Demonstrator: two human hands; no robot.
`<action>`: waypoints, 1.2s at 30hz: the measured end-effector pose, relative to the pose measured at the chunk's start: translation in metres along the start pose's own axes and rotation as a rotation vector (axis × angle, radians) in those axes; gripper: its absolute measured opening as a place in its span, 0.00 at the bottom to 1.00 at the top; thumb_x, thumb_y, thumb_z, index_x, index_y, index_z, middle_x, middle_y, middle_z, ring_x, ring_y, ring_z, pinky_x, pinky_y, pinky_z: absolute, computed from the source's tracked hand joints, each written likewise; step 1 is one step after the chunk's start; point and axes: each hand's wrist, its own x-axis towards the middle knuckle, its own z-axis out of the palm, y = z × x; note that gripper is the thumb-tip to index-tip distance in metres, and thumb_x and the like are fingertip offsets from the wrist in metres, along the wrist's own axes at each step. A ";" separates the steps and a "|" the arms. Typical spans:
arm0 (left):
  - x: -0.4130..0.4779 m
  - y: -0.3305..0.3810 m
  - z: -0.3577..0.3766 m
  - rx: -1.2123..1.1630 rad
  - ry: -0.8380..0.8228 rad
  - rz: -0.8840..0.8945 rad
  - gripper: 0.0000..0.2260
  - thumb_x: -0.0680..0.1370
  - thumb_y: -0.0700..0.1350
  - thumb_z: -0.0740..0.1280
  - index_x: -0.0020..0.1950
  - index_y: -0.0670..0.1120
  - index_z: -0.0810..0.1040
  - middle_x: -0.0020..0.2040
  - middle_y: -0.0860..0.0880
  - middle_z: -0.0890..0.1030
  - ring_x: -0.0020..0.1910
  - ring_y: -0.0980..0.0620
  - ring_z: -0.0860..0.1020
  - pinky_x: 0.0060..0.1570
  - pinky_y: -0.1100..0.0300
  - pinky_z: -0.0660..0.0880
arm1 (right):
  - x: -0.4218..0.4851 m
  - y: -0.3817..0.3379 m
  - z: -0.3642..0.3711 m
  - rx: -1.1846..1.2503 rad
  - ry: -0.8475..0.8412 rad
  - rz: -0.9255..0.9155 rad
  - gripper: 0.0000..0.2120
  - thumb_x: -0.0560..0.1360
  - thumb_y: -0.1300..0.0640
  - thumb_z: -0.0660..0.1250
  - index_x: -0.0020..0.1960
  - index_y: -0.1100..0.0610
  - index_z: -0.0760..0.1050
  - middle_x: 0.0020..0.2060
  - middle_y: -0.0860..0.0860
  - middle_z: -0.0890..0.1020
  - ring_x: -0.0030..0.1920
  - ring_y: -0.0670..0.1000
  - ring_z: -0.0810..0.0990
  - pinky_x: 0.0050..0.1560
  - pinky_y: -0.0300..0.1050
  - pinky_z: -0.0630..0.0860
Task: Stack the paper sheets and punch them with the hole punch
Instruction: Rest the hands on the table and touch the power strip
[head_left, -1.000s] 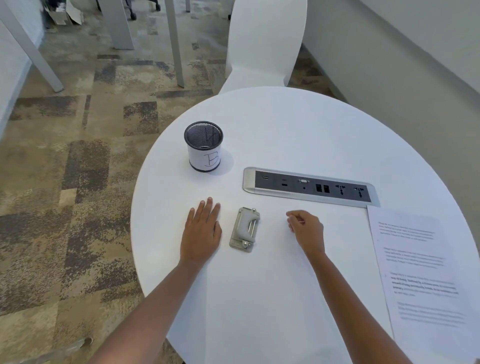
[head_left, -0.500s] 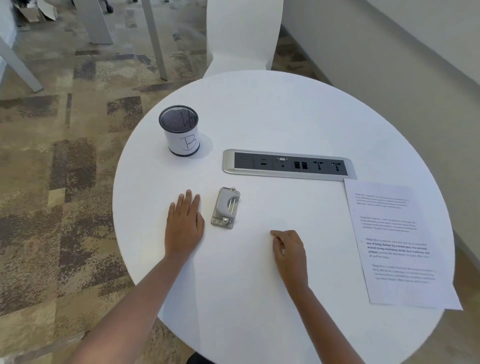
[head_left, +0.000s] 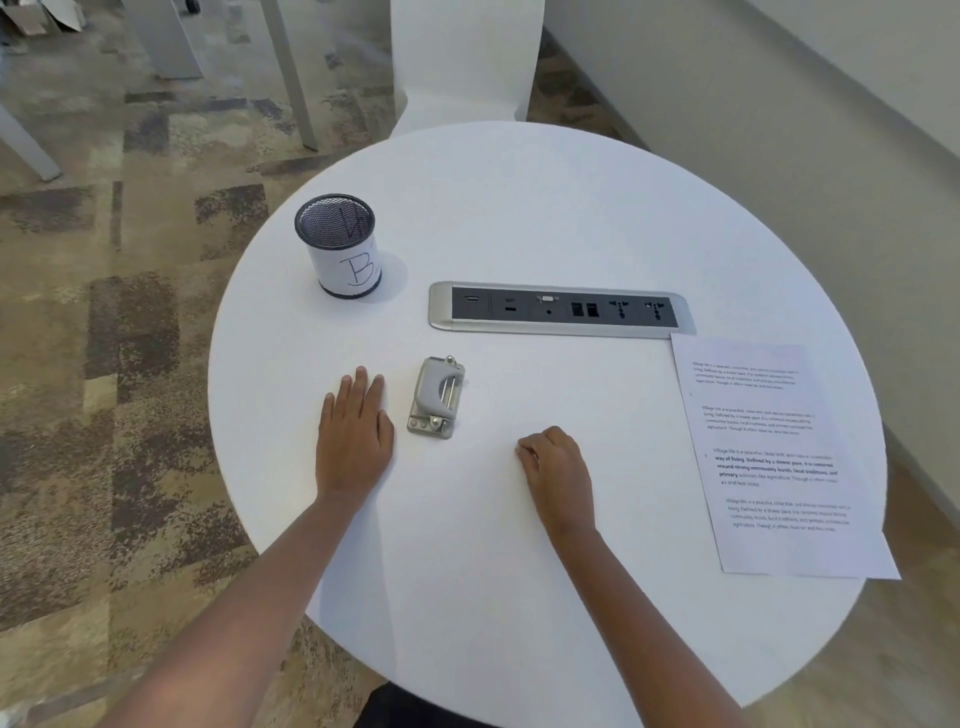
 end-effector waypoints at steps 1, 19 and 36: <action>0.000 0.000 0.000 0.001 -0.001 0.000 0.27 0.74 0.45 0.45 0.66 0.37 0.71 0.69 0.35 0.70 0.68 0.36 0.70 0.67 0.41 0.65 | 0.002 -0.001 -0.001 -0.041 -0.011 -0.015 0.10 0.78 0.60 0.58 0.50 0.64 0.77 0.49 0.58 0.78 0.52 0.56 0.73 0.48 0.49 0.73; 0.005 -0.006 0.004 -0.026 0.004 0.009 0.22 0.75 0.42 0.55 0.69 0.40 0.69 0.72 0.39 0.67 0.71 0.40 0.66 0.70 0.43 0.61 | 0.052 -0.037 -0.004 0.147 -0.084 0.029 0.06 0.74 0.62 0.60 0.45 0.63 0.75 0.44 0.57 0.78 0.42 0.53 0.75 0.42 0.43 0.69; 0.063 -0.026 -0.006 -0.012 0.003 0.100 0.24 0.74 0.47 0.51 0.66 0.42 0.73 0.68 0.40 0.73 0.66 0.40 0.72 0.65 0.41 0.67 | 0.163 -0.161 -0.004 0.253 -0.033 -0.253 0.08 0.75 0.60 0.61 0.46 0.62 0.76 0.44 0.57 0.81 0.41 0.52 0.75 0.42 0.40 0.67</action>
